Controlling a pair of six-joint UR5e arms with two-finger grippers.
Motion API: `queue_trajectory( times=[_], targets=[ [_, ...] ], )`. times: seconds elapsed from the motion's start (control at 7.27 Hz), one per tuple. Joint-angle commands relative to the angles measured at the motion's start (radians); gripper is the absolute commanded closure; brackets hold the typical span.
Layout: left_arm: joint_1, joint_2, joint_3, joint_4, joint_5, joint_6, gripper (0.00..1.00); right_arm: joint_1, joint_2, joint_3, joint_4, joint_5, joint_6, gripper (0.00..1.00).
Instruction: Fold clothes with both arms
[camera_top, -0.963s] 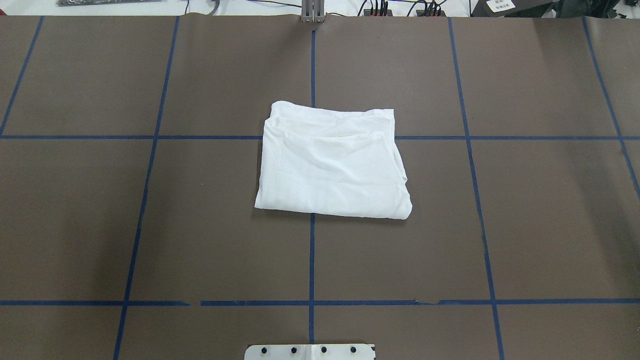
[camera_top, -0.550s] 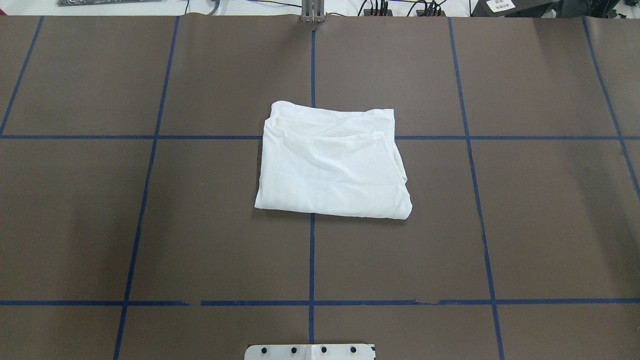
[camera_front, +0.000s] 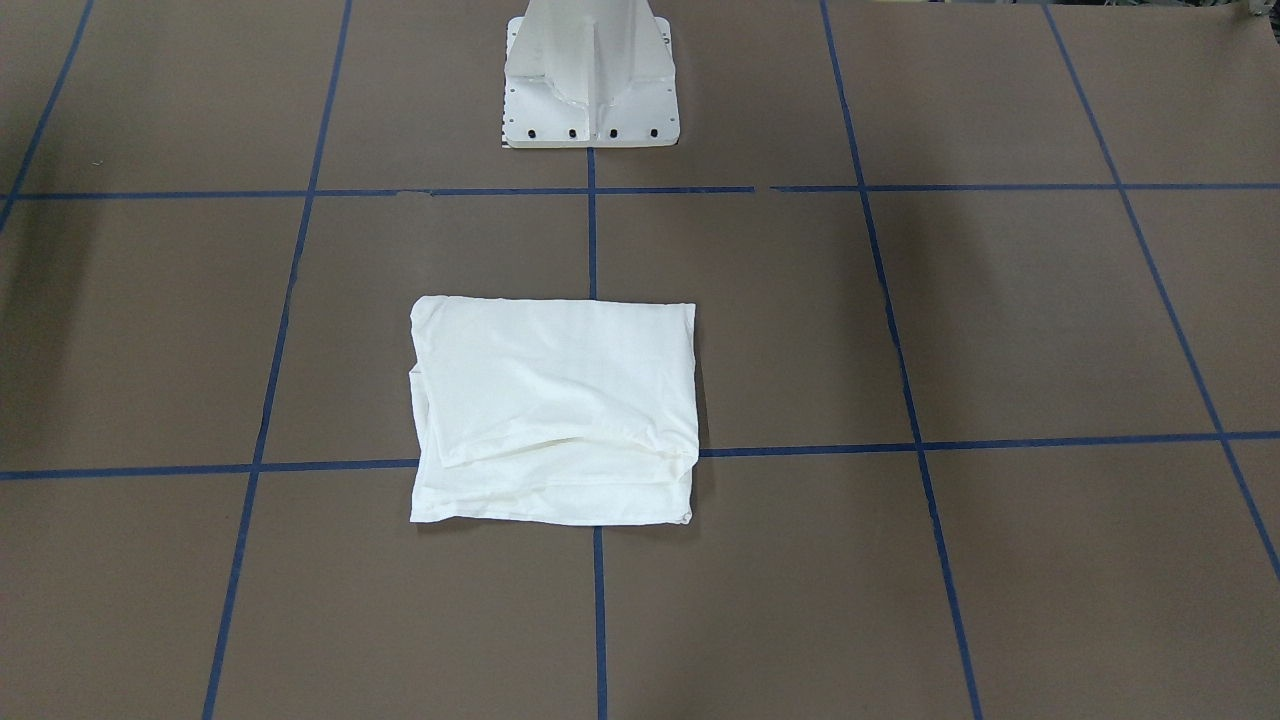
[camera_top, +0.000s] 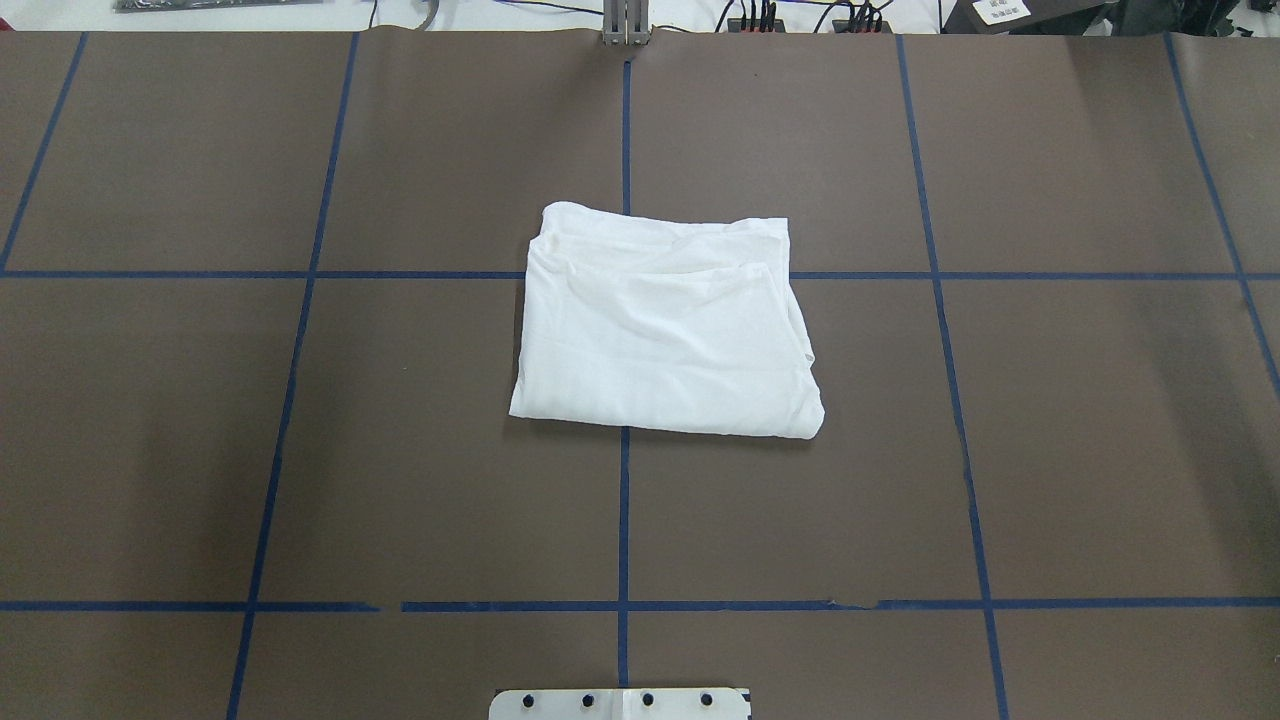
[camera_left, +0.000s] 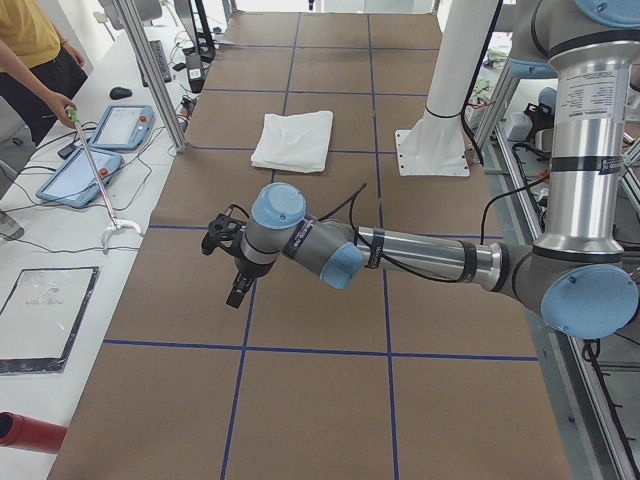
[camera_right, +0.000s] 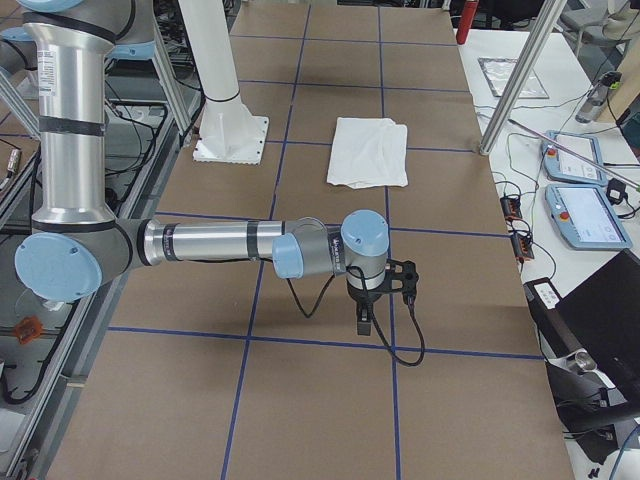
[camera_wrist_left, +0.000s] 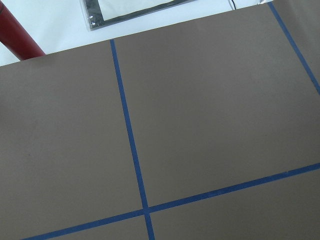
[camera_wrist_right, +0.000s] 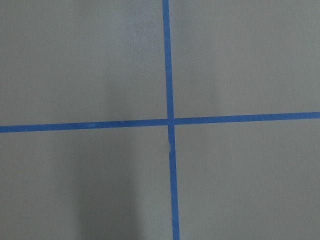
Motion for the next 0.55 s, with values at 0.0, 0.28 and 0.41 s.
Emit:
queue_trajectory(
  times=[0.0, 0.28, 0.41],
  targets=[
    [0.0, -0.001, 0.0, 0.002, 0.001, -0.004, 0.0, 0.0, -0.008, -0.006, -0.001, 0.037, -0.001, 0.0],
    [-0.002, 0.008, 0.018, 0.004, 0.007, -0.006, 0.0, 0.003, -0.024, -0.005, -0.001, 0.045, 0.001, 0.0],
    [-0.002, 0.006, 0.02, 0.015, 0.011, -0.008, 0.0, 0.038, -0.021, 0.006, 0.002, 0.051, 0.001, 0.0]
  ],
)
